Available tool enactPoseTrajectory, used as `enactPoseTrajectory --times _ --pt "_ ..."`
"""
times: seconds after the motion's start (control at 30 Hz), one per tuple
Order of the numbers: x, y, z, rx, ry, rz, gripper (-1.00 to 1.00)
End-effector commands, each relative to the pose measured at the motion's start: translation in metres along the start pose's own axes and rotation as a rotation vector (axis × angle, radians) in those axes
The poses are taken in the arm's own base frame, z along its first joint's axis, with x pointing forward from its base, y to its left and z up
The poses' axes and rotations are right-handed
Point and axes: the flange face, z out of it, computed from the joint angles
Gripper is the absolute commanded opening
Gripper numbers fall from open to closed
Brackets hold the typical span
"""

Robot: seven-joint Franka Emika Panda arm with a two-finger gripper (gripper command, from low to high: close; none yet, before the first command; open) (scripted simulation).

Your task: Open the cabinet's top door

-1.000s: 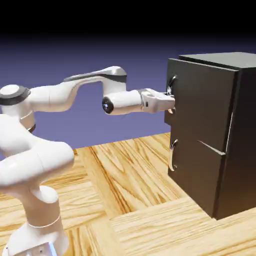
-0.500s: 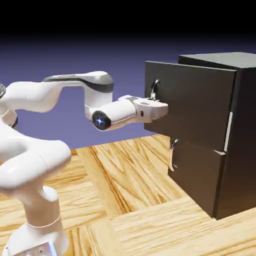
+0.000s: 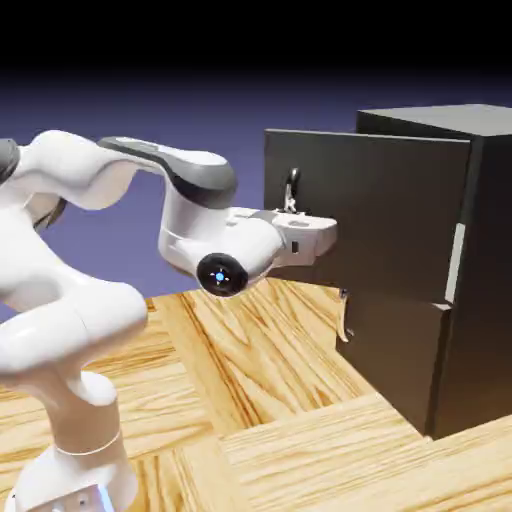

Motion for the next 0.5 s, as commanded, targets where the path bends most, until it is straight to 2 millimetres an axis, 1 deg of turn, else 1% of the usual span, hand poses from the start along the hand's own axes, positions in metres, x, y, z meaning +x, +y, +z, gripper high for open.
enactPoseTrajectory --times 0.0,0.23,0.47 --pt "0.003 0.003 -0.007 0.016 -0.016 0.0 -1.0" --pt "0.022 0.022 -0.05 0.13 -0.13 0.0 -1.0" --pt "0.046 0.046 -0.087 0.24 -0.24 0.0 -1.0"
